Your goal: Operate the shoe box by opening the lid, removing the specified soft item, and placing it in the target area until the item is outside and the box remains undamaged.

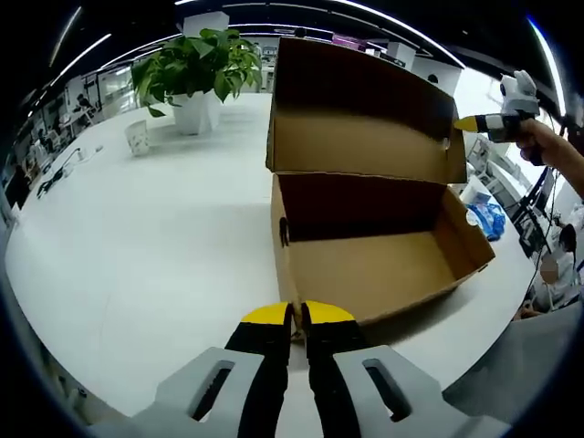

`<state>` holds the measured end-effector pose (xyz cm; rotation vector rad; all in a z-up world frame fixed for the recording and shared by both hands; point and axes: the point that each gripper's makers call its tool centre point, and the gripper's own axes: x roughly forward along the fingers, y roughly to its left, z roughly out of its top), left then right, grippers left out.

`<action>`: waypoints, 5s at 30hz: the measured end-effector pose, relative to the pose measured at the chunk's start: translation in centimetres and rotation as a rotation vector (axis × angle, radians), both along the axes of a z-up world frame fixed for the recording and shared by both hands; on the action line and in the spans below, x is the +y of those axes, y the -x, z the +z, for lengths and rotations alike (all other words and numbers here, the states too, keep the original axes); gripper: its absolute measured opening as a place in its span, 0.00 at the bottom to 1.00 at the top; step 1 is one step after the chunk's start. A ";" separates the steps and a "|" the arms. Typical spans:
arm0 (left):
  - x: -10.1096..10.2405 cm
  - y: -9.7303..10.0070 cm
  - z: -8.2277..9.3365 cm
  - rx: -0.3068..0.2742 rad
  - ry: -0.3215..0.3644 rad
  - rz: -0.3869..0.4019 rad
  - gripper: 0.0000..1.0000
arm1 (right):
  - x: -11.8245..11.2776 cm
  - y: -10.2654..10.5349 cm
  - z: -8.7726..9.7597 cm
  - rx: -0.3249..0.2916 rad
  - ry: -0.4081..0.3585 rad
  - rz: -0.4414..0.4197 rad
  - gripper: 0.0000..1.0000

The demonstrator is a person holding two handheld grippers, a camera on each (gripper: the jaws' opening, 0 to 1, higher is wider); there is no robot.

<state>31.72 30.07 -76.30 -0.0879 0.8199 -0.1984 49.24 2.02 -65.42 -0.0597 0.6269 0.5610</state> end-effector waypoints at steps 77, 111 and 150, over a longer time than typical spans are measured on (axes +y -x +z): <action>0.4 -2.5 7.1 -0.274 -0.004 -0.118 0.16 | 0.3 13.2 -3.1 -0.108 -0.069 0.024 0.09; -1.3 0.6 3.7 -0.227 -0.161 -0.342 0.34 | 1.7 17.8 -8.0 -0.086 0.054 0.235 0.29; -1.0 2.0 2.3 -0.185 -0.170 -0.382 0.40 | 2.3 18.1 -9.0 -0.103 0.157 0.327 0.40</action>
